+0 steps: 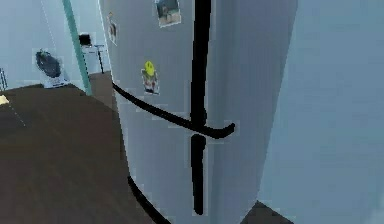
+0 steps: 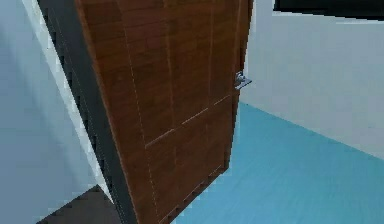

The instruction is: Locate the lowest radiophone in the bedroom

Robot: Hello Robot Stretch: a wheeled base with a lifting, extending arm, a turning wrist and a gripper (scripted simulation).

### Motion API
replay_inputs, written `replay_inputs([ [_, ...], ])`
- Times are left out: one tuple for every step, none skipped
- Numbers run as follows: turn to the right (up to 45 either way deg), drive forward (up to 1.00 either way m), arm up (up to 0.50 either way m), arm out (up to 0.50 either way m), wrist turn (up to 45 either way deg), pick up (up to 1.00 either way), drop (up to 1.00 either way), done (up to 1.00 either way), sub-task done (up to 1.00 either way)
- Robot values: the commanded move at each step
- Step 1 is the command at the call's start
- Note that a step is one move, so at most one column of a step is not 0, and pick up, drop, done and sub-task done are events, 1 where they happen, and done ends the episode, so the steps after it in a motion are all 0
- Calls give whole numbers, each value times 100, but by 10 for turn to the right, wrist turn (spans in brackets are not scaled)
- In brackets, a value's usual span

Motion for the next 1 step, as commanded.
replay_inputs([
  [180,0,0,0,0,0,0,0,0],
])
